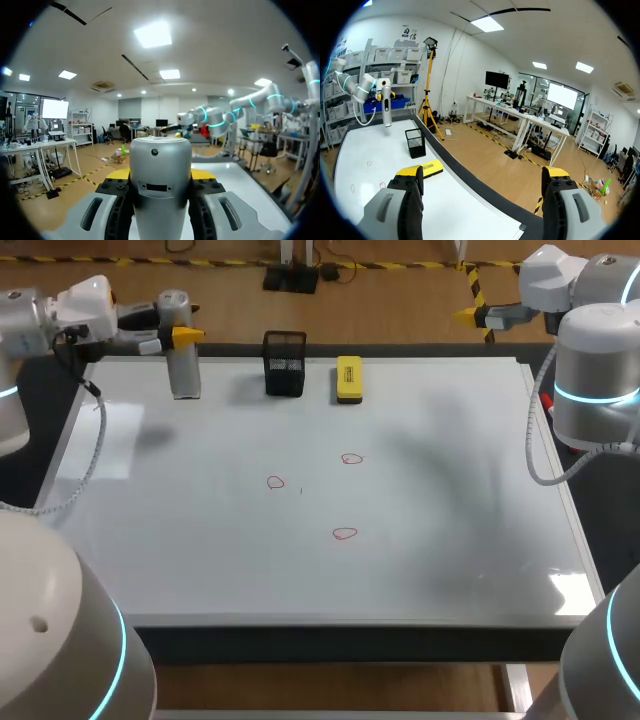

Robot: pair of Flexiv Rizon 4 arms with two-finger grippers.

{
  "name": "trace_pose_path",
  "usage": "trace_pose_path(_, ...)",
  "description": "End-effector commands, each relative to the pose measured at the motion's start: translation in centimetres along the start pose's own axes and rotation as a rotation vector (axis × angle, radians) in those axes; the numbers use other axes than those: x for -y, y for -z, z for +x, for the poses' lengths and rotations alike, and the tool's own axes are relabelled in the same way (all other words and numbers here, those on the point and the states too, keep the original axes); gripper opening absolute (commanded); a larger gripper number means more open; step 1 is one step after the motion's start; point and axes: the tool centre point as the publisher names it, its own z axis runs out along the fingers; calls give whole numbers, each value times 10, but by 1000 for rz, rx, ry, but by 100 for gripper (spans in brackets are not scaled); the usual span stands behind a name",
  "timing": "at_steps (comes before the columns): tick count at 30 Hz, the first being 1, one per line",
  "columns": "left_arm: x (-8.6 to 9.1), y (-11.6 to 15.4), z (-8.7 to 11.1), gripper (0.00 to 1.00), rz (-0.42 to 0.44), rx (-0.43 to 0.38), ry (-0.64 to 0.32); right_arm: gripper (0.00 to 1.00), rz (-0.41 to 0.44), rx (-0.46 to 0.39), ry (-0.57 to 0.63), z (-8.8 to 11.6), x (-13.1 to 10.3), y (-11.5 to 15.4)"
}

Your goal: Pick up the inspection probe, press it on each red-marked spot on the whiteboard one by one, put down the probe, pick up the eraser, and wipe off all the red marks.

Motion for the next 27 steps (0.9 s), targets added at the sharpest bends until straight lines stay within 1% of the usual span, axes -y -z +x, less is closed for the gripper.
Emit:
trace_pose_path(1,3,0,5,0,-2,110,-2,100,1,-1,0,0,0,0)
trace_pose_path(7,3,0,5,0,-2,110,-2,100,1,-1,0,0,0,0)
trace_pose_path(8,3,0,5,0,-2,110,-2,100,25,-40,13,0,0,-8)
trace_pose_path(10,3,0,5,0,-2,110,-2,100,89,-175,67,7,-1,-30)
trace_pose_path(13,3,0,5,0,-2,110,-2,100,189,-334,149,20,0,-57)
trace_pose_path(14,3,0,5,0,-2,110,-2,100,231,-381,182,25,1,-66)
trace_pose_path(15,3,0,5,0,-2,110,-2,100,254,-405,204,28,2,-73)
trace_pose_path(17,3,0,5,0,-2,110,-2,100,330,-495,279,36,3,-87)
trace_pose_path(18,3,0,5,0,-2,110,-2,100,366,-521,323,40,3,-94)
trace_pose_path(19,3,0,5,0,-2,110,-2,100,424,-562,389,44,4,-101)
trace_pose_path(20,3,0,5,0,-2,110,-2,100,503,-609,483,50,6,-108)
trace_pose_path(23,3,0,5,0,-2,110,-2,100,627,-685,646,64,8,-123)
trace_pose_path(24,3,0,5,0,-2,110,-2,100,683,-709,717,69,9,-128)
trace_pose_path(26,3,0,5,0,-2,110,-2,100,758,-752,827,78,12,-138)
trace_pose_path(27,3,0,5,0,-2,110,-2,100,812,-770,911,84,13,-143)
